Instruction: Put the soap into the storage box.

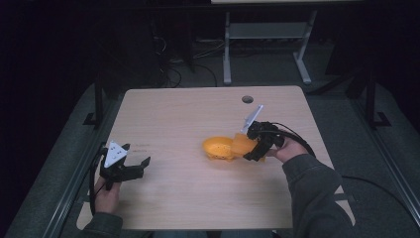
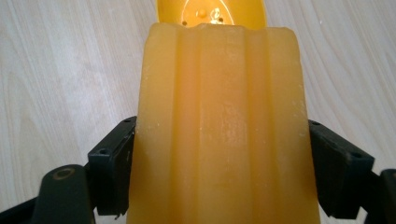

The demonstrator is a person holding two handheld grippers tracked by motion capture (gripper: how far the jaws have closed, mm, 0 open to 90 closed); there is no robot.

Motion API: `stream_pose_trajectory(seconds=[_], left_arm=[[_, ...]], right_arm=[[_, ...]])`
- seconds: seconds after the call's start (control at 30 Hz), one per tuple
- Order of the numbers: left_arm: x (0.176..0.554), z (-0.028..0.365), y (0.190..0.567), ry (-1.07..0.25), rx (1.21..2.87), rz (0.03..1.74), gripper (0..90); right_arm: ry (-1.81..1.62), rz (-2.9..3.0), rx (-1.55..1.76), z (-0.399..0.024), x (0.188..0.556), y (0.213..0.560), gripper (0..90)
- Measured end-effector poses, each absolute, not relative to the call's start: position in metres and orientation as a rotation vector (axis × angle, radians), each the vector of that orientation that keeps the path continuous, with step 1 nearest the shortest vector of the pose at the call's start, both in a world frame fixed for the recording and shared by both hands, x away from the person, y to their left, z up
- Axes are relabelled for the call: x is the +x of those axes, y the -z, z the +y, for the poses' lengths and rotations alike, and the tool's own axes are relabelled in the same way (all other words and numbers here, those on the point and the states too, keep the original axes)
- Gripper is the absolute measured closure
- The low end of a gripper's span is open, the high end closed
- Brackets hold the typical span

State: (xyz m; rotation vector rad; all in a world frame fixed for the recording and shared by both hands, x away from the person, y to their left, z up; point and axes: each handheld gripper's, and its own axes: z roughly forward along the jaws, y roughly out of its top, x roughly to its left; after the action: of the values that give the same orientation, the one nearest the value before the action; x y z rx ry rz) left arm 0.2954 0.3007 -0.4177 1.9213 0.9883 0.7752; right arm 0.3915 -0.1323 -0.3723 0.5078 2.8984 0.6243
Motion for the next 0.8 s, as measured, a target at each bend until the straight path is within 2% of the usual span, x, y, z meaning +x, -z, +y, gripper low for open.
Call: stream_pose_trajectory(seconds=[0.8], left_arm=[[0.295, 0.301, 0.418, -0.774, 1.918, 0.989, 13.4]], right_arm=[[-0.639, 2.921, 0.432, -0.100, 0.417, 0.370, 20.4]])
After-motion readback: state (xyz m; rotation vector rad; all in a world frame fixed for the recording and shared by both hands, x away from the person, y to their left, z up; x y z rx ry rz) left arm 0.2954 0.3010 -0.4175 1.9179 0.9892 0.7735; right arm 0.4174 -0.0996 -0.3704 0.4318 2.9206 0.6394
